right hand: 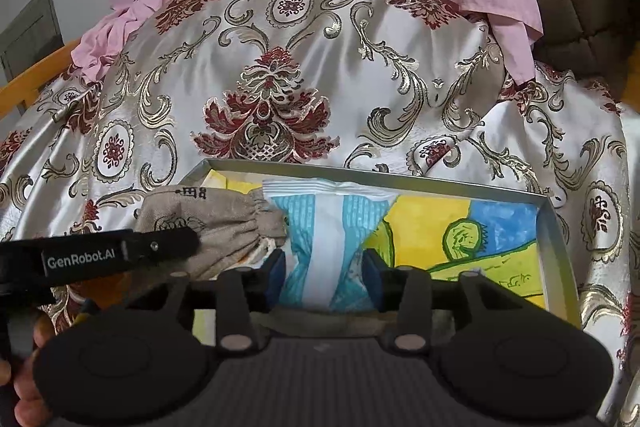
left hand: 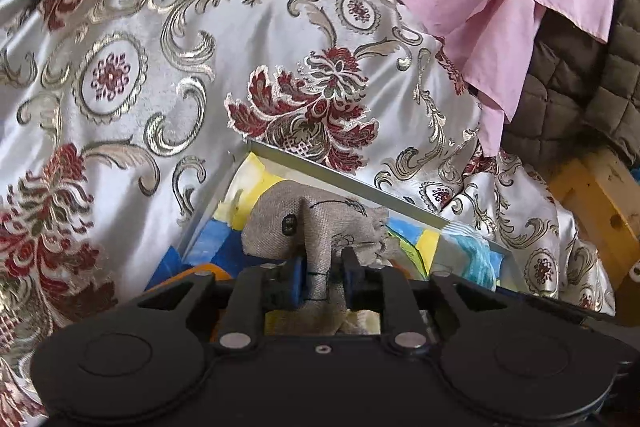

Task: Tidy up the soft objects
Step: 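Carry the beige pouch and wet-wipe pack with both tools over the frog tray, then open both tools to drop the pouch and wipe pack into the tray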

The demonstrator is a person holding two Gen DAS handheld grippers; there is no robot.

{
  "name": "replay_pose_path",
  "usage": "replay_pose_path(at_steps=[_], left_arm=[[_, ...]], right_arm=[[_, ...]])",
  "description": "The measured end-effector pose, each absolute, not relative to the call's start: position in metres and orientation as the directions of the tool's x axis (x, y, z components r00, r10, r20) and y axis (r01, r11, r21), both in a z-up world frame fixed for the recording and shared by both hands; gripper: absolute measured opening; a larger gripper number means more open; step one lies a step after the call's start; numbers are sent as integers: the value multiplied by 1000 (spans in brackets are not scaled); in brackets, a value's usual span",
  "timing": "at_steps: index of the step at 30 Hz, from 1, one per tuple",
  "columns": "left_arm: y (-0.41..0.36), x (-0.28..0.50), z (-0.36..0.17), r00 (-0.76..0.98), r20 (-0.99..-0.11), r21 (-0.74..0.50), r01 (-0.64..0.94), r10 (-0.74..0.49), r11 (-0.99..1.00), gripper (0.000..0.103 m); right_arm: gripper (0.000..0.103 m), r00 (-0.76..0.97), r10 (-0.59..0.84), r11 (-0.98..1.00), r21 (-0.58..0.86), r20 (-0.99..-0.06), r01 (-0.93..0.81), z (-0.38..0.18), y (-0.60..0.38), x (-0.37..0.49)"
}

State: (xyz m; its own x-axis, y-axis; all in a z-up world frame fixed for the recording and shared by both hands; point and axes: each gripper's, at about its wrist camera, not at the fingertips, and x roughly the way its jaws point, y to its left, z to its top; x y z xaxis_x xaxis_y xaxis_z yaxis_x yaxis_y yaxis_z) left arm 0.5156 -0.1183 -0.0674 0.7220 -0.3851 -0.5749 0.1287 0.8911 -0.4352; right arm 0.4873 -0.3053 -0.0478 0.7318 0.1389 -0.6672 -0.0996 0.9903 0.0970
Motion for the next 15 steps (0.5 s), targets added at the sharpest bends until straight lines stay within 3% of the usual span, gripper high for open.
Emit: replay_pose_path(at_steps=[9, 15], left_arm=[[-115, 509, -63, 719, -591, -414, 118, -366, 902, 45], [-116, 506, -59, 712, -602, -405, 118, -361, 907, 51]], right_arm=[[66, 738, 136, 990, 116, -661, -79, -41, -312, 478], [71, 742, 130, 991, 114, -657, -73, -34, -314, 474]])
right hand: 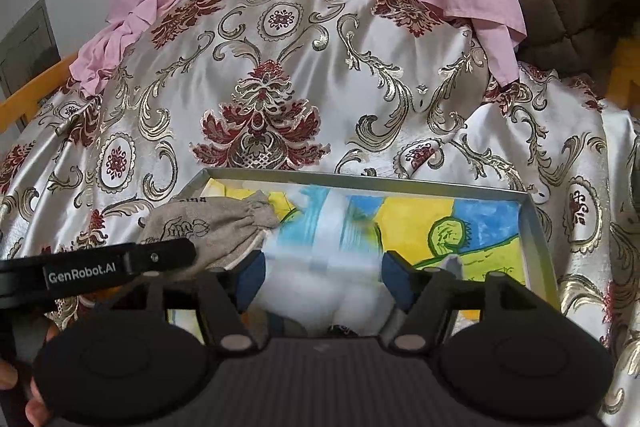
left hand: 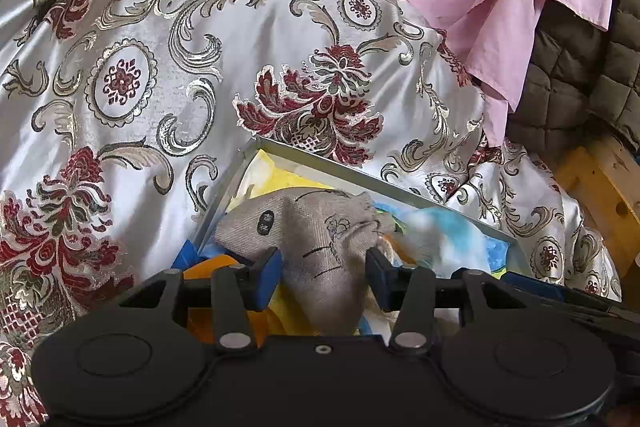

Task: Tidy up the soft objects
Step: 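Open both tools to drop the pouch and wipe pack into the tray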

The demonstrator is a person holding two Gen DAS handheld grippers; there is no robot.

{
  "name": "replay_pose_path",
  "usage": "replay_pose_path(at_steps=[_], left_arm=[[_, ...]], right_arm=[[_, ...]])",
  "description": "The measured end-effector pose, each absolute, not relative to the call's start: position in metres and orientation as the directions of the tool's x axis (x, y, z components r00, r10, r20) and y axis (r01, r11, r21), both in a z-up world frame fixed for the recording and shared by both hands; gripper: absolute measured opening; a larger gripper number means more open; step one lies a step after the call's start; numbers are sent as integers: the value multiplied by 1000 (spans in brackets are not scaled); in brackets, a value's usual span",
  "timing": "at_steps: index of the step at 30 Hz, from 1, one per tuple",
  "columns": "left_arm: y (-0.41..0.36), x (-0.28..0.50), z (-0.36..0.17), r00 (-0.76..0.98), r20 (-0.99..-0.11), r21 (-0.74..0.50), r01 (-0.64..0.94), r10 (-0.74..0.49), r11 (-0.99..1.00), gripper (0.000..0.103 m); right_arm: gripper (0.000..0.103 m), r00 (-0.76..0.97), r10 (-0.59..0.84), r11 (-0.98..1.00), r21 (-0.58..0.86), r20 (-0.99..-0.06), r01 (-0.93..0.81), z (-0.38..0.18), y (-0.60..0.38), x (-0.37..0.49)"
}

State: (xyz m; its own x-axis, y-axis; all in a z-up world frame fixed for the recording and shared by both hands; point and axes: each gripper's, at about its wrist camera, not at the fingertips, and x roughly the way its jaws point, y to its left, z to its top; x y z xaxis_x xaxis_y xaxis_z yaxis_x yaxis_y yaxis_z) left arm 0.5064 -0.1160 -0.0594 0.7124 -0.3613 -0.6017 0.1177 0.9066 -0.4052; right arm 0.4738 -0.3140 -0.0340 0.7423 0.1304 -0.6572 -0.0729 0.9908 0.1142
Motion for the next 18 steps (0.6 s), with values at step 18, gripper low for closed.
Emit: replay_pose_path(at_steps=[18], left_arm=[[-114, 494, -44, 758, -561, -388, 114, -333, 915, 87]], right_arm=[[94, 790, 76, 994, 104, -608, -16, -21, -326, 459]])
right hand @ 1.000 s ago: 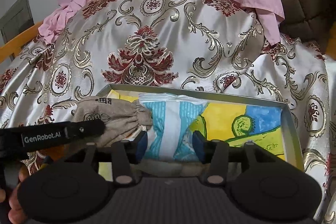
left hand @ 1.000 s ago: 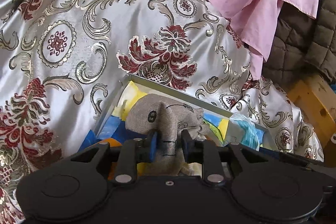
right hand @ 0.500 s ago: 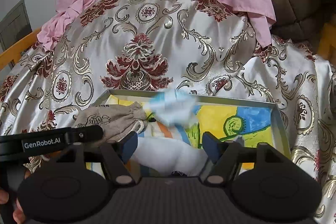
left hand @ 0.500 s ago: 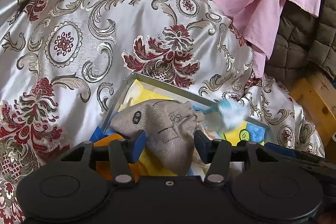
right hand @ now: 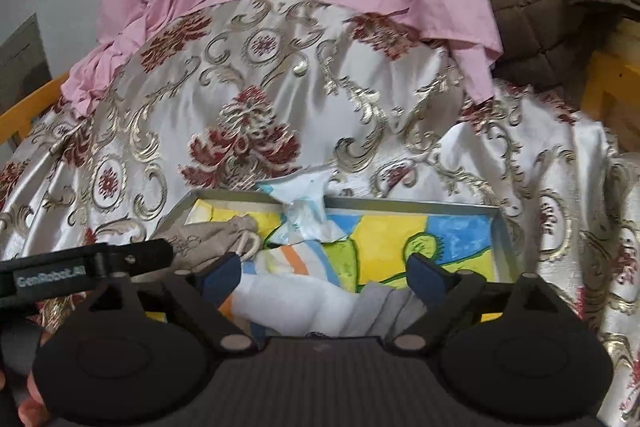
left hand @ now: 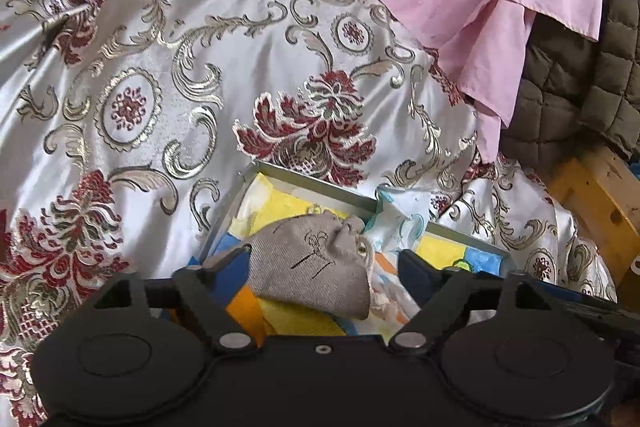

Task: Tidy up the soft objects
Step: 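Open both tools to drop the pouch and wipe pack into the tray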

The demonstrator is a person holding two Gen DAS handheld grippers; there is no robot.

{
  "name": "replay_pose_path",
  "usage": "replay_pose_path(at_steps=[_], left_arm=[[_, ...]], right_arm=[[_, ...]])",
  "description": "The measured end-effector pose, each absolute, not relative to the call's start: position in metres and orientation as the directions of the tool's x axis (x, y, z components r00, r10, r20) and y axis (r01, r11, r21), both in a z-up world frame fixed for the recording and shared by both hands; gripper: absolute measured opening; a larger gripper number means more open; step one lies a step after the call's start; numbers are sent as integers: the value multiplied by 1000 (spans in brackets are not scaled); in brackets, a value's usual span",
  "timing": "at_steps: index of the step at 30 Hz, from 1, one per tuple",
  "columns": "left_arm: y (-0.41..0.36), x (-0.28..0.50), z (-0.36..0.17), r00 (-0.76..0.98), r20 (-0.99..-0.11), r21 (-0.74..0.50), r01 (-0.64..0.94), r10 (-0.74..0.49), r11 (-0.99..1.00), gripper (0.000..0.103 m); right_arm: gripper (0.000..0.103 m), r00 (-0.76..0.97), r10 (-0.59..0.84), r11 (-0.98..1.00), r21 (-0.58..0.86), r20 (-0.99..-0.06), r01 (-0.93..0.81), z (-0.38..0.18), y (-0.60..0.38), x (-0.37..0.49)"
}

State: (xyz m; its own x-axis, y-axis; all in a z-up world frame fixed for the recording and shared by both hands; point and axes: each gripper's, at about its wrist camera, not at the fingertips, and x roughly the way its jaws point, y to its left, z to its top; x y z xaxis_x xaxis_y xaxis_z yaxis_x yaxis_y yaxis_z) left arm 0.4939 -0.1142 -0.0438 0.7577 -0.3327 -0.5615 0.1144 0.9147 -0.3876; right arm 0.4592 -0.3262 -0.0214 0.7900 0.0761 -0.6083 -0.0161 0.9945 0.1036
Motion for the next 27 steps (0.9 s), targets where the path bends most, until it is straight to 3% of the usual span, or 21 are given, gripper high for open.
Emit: replay_pose_path(at_steps=[13, 27], left_arm=[[-101, 458, -24, 800, -545, -333, 67, -250, 941, 102], [-83, 376, 6, 850, -482, -314, 57, -211, 948, 102]], right_arm=[[102, 838, 1, 994, 90, -546, 58, 1, -335, 423], [103, 876, -32, 990, 103, -481, 93, 29, -322, 346]])
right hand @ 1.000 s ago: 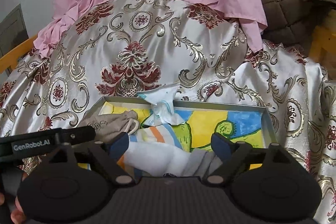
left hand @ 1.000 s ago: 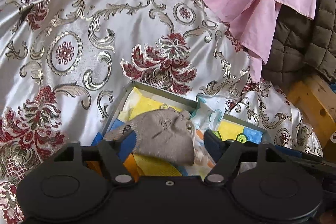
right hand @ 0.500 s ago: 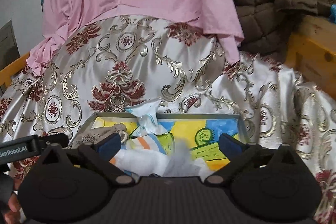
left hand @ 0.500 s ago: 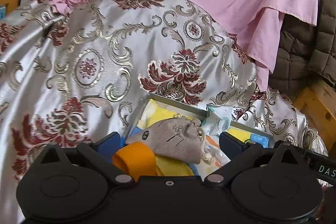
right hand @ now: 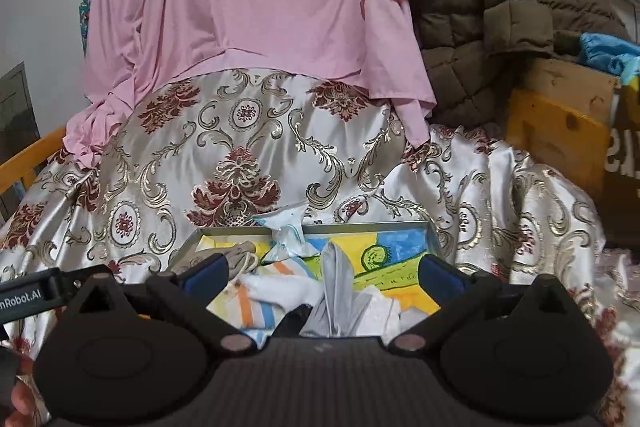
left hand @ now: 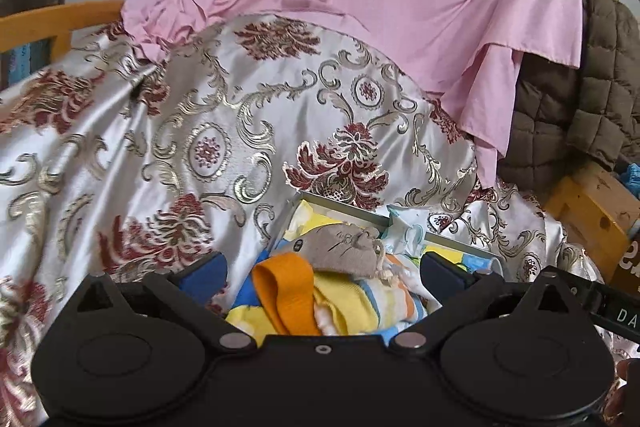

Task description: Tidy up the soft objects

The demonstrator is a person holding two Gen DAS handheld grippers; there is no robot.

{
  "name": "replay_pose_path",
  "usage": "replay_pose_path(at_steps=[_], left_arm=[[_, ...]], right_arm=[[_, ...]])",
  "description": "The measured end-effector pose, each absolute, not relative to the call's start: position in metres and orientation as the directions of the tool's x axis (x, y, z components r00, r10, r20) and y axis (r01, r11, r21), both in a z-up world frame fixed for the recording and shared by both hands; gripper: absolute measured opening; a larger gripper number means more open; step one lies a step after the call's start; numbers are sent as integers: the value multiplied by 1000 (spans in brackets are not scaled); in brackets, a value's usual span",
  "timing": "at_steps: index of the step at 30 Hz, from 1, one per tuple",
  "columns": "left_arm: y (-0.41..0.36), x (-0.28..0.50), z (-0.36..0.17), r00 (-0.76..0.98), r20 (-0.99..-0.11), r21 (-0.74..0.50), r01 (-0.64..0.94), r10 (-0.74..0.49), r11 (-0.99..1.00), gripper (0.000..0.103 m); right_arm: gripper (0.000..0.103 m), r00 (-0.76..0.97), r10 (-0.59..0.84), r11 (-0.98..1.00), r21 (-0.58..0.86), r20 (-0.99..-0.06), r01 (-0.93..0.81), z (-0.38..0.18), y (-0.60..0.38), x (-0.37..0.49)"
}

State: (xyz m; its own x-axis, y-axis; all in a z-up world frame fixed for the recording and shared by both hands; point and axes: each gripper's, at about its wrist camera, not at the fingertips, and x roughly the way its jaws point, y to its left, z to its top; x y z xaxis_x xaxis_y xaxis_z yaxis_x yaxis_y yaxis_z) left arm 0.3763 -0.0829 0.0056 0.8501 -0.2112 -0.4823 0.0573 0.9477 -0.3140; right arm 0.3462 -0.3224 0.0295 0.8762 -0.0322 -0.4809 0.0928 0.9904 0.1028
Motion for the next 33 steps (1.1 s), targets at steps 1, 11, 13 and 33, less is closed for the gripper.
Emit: replay_pose_path(at_steps=[1, 11, 13, 33], left_arm=[[-81, 369, 7, 853, -479, -314, 55, -208, 948, 102], [-65, 316, 20, 853, -473, -321, 66, -220, 945, 102], [-63, 306, 21, 855, -474, -303, 68, -212, 951, 102], [-41, 204, 18, 900, -414, -205, 57, -139, 977, 102]], right_arm=[[103, 879, -34, 991, 101, -476, 92, 31, -320, 339], [103, 889, -28, 992, 96, -456, 81, 44, -305, 283], [103, 889, -38, 993, 84, -456, 86, 45, -302, 273], [103, 900, -92, 980, 124, -426, 159, 35, -294, 176]])
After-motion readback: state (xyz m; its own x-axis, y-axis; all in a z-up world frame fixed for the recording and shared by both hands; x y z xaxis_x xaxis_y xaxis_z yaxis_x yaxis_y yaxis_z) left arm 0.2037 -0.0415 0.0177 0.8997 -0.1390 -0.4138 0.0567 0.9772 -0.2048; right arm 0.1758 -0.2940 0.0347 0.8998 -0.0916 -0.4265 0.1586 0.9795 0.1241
